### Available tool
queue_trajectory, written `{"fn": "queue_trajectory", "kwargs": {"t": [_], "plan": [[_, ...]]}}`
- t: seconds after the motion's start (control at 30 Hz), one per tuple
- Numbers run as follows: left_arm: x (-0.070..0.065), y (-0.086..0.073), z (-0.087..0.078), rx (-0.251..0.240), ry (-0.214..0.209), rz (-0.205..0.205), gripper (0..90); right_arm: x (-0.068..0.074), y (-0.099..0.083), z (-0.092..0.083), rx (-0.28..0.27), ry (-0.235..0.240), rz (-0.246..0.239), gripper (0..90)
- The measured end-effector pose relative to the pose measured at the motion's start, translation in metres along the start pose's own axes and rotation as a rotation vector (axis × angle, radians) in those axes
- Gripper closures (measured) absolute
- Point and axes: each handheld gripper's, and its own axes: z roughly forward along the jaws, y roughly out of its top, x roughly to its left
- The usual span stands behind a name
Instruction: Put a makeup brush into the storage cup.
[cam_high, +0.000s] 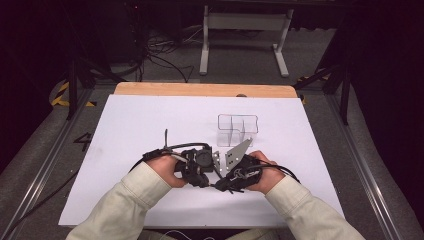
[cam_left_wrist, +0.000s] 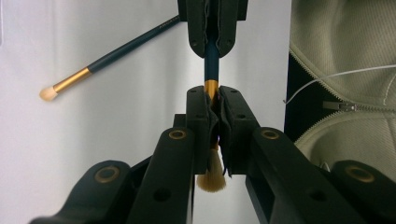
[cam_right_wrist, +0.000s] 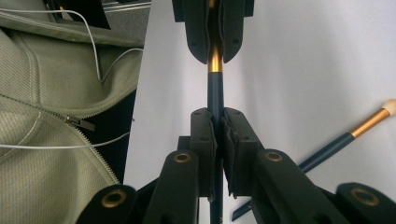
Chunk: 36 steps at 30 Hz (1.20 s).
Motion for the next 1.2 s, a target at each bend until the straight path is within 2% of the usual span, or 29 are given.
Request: {"fn": "queue_trajectory", "kwargs": {"t": [0.17,0.23,0.33,0.37,0.5,0.73,0.93,1.13,1.2], "plan": [[0.000,-0.003,-0.002,-0.026,-0.008,-0.012,82.2,0.000,0.000,0.000,-0.003,0.004,0.013,84.1],[0.002,-0.005,-0.005,-0.049,-0.012,-0.005,79.8,0.000,0.000,-0.001,-0.010,0.005,0.016,84.1],[0.002,-0.008,-0.008,-0.076,0.001,0.000,64.6,-0.001,-0.001,-0.002,-0.007,-0.005,0.018,84.1],[0.001,-0.010,-0.009,-0.095,0.003,-0.014,61.8,-0.001,-0.002,-0.002,-0.009,-0.003,0.019,84.1],[0.002,-0.016,-0.013,-0.118,0.016,-0.024,50.6,-0.001,-0.002,-0.004,-0.018,-0.009,0.019,84.1],[0.003,-0.032,-0.018,-0.184,0.028,-0.071,45.4,0.001,-0.003,-0.013,-0.049,-0.030,0.025,84.1],[0.001,-0.046,-0.023,-0.223,0.044,-0.100,46.1,-0.001,-0.004,-0.023,-0.097,-0.060,0.039,84.1],[0.001,-0.057,-0.028,-0.245,0.060,-0.120,45.4,-0.001,-0.004,-0.034,-0.146,-0.095,0.038,84.0],[0.001,-0.061,-0.028,-0.237,0.071,-0.131,45.4,-0.002,-0.004,-0.035,-0.152,-0.097,0.033,84.1]]}}
